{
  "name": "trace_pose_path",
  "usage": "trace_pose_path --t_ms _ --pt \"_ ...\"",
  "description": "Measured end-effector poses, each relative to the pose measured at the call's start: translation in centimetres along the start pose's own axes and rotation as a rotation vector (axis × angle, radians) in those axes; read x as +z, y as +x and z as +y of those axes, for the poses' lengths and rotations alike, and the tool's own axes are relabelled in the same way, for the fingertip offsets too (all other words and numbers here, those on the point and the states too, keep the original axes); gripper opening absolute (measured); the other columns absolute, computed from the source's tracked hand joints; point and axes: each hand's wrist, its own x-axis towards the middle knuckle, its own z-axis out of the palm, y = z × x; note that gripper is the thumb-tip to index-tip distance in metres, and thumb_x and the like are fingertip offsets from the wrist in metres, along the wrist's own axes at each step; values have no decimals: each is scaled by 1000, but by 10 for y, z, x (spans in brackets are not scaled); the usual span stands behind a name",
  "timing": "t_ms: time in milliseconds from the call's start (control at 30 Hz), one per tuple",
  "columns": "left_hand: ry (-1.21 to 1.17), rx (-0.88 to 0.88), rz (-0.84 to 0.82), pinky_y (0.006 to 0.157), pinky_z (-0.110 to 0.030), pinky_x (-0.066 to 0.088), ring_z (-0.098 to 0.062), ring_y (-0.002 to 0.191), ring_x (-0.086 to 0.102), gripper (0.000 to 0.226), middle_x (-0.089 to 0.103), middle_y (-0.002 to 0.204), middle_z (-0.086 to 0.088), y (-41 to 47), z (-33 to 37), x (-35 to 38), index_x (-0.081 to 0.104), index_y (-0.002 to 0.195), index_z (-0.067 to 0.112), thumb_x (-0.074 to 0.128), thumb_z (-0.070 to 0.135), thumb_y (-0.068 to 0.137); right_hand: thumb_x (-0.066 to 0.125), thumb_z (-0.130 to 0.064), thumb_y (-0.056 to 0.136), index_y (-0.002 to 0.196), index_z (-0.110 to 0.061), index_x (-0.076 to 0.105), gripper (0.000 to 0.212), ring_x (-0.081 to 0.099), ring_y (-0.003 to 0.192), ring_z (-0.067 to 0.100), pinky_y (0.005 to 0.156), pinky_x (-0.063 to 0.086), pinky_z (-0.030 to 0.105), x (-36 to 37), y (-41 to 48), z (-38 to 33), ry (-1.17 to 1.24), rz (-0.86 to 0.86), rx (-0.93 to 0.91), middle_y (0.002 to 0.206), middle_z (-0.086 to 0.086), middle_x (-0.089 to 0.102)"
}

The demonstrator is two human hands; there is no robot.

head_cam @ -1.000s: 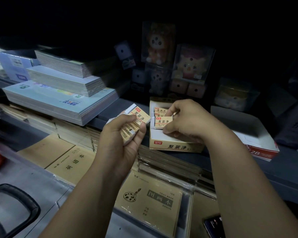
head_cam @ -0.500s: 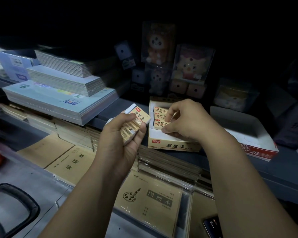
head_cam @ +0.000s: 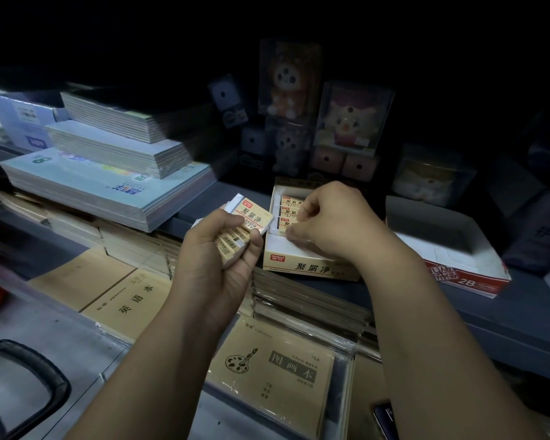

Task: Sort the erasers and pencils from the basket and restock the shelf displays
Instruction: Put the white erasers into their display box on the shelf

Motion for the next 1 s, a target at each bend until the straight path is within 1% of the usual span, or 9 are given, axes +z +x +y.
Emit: trace_pose_path --t_ms 67,133,200,333,467,633,733,867,1000 --pt "1 -4 -15 59 -20 54 -26 91 66 8 67 101 -24 1 0 -2 57 92 0 58 -5 86 85 -22 79 88 -14 74 16 61 72 7 62 49 26 2 -1 -5 175 20 -74 83 -4 67" --pt "2 -15 -36 59 -20 54 -29 104 67 13 68 114 -27 3 0 -4 59 100 -2 58 -4 86 82 -24 83 87 -16 76 11 66 73 11 72 57 32 3 -3 -11 381 10 -133 80 -1 73" --pt "0 -21 -51 60 -20 54 -29 106 68 16 69 118 -28 3 0 -5 60 104 -3 58 -3 87 79 -26 86 87 -14 78 11 69 72 14 75 59 34 3 -5 -16 499 -34 -173 80 3 75" --pt "0 -12 -78 62 -19 54 -22 87 69 9 71 98 -21 1 1 -4 62 96 -2 56 -3 89 84 -17 81 91 -12 76 13 61 64 11 57 50 23 6 -6 -18 515 -123 -184 74 3 68" --pt "3 -6 -78 64 -19 56 -22 88 69 12 70 98 -21 2 1 -5 60 98 -3 54 -4 88 86 -13 78 90 -9 75 17 63 64 13 63 54 31 9 -5 -18 539 -145 -131 73 3 69" --pt "-9 -3 -56 67 -21 57 -23 86 72 14 71 99 -21 -1 2 -5 60 99 -4 51 -6 88 83 0 78 95 -2 73 20 67 61 15 59 55 29 5 -9 -19 698 -208 -62 67 3 70" --pt "-20 3 -29 69 -23 59 -29 91 75 18 74 104 -24 -3 2 -2 61 105 -6 51 -5 90 77 3 83 94 2 72 12 67 65 22 61 55 32 -2 -9 -17 784 -173 -22 74 14 74" --pt "-41 -9 -13 66 -24 59 -34 96 75 28 74 107 -24 -5 2 0 58 118 -6 52 -3 91 72 2 87 92 -3 72 7 70 67 21 66 58 34 -17 -4 -3 735 -29 48 85 14 76" --pt "-47 -5 -7 66 -24 58 -34 94 75 27 74 101 -22 -4 1 0 57 119 -5 54 -1 92 70 -9 92 92 -13 74 7 70 73 9 56 51 18 -27 1 17 413 78 74 90 3 75"
